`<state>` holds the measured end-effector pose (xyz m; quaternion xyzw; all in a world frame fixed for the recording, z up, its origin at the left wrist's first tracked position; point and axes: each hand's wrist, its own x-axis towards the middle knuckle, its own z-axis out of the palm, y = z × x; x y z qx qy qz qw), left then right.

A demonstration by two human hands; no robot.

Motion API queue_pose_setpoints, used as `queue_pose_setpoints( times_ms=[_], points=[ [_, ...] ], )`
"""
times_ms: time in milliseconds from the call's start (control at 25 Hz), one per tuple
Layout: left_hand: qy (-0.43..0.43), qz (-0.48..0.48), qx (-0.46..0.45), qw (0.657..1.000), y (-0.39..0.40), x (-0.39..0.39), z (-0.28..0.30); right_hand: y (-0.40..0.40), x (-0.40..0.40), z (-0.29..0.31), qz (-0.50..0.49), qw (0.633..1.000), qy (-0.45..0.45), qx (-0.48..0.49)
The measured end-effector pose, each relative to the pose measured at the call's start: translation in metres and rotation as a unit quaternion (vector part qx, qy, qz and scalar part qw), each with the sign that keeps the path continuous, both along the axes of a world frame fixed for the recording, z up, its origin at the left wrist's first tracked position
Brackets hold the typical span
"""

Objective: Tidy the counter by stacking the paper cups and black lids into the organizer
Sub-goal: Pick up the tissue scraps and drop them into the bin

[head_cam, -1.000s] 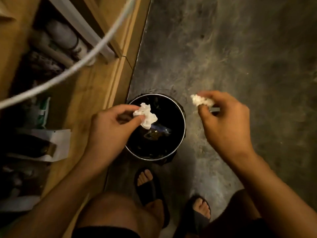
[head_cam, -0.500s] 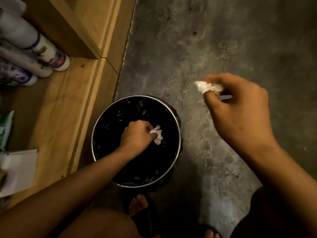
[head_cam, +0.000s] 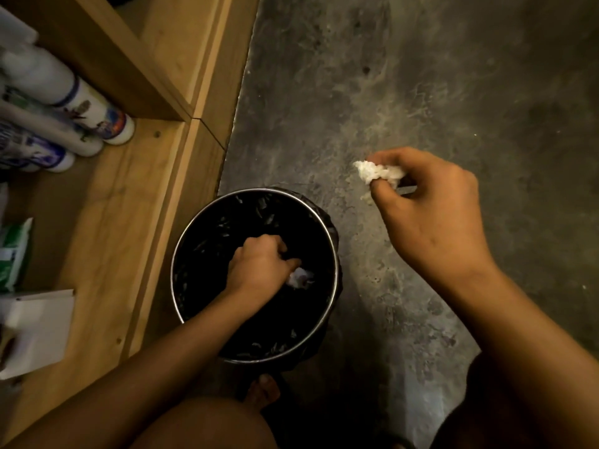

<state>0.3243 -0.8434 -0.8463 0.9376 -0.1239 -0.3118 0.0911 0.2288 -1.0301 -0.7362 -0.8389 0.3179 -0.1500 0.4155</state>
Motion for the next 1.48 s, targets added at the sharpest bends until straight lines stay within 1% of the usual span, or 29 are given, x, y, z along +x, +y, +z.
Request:
queue_pose_setpoints(
  times_ms=[80, 160, 240, 280, 320, 400, 480, 600, 760, 960, 1120, 1160, 1200, 1240, 1320, 1360, 1400, 1440, 1480],
  points=[
    [-0.020, 0.027, -0.052, 0.998, 0.012, 0.002, 0.029, 0.007, 0.004, 0.002, 0.031, 0.999, 0.001, -0.038],
    [-0.062, 0.028, -0.085, 0.994, 0.029, 0.003, 0.058, 0.022, 0.010, 0.005, 0.086, 0.993, -0.010, -0.075],
    [-0.133, -0.010, -0.104, 0.986, 0.049, -0.002, 0.084, 0.043, 0.013, 0.007, 0.170, 0.981, -0.018, -0.095],
    [-0.168, -0.037, -0.104, 0.980, 0.059, -0.004, 0.096, 0.056, 0.015, 0.006, 0.222, 0.969, -0.005, -0.108],
    [-0.189, -0.063, -0.094, 0.975, 0.069, -0.007, 0.107, 0.068, 0.016, 0.003, 0.277, 0.953, 0.022, -0.121],
    [-0.193, -0.104, -0.047, 0.974, 0.087, -0.012, 0.123, 0.089, 0.022, -0.009, 0.370, 0.913, 0.103, -0.136],
    [-0.180, -0.130, 0.005, 0.975, 0.100, -0.015, 0.130, 0.104, 0.035, -0.026, 0.417, 0.879, 0.180, -0.144],
    [-0.152, -0.140, 0.031, 0.978, 0.113, -0.018, 0.137, 0.120, 0.063, -0.058, 0.441, 0.845, 0.266, -0.140],
    [-0.138, -0.118, 0.034, 0.983, 0.124, -0.021, 0.143, 0.139, 0.085, -0.094, 0.430, 0.830, 0.346, -0.078],
    [-0.142, -0.109, 0.035, 0.983, 0.136, -0.023, 0.149, 0.148, 0.095, -0.108, 0.426, 0.815, 0.379, -0.104],
    [-0.130, -0.125, 0.051, 0.982, 0.134, -0.021, 0.147, 0.143, 0.089, -0.090, 0.442, 0.787, 0.409, -0.133],
    [-0.127, -0.129, 0.051, 0.982, 0.131, -0.021, 0.147, 0.136, 0.083, -0.081, 0.442, 0.791, 0.404, -0.128],
    [-0.128, -0.131, 0.048, 0.982, 0.126, -0.020, 0.147, 0.129, 0.076, -0.070, 0.435, 0.807, 0.382, -0.115],
    [-0.128, -0.133, 0.042, 0.982, 0.123, -0.018, 0.146, 0.120, 0.068, -0.057, 0.423, 0.836, 0.336, -0.100],
    [-0.121, -0.136, 0.021, 0.983, 0.115, -0.014, 0.142, 0.096, 0.045, -0.031, 0.368, 0.903, 0.196, -0.102],
    [-0.119, -0.137, 0.008, 0.983, 0.112, -0.014, 0.141, 0.080, 0.031, -0.019, 0.318, 0.932, 0.126, -0.122],
    [-0.122, -0.135, -0.007, 0.983, 0.109, -0.012, 0.141, 0.064, 0.016, -0.009, 0.259, 0.951, 0.079, -0.146],
    [-0.129, -0.134, -0.021, 0.982, 0.106, -0.010, 0.141, 0.049, 0.003, -0.001, 0.207, 0.962, 0.066, -0.167],
    [-0.136, -0.134, -0.030, 0.981, 0.103, -0.009, 0.142, 0.038, -0.009, 0.003, 0.171, 0.966, 0.080, -0.177]
  ],
)
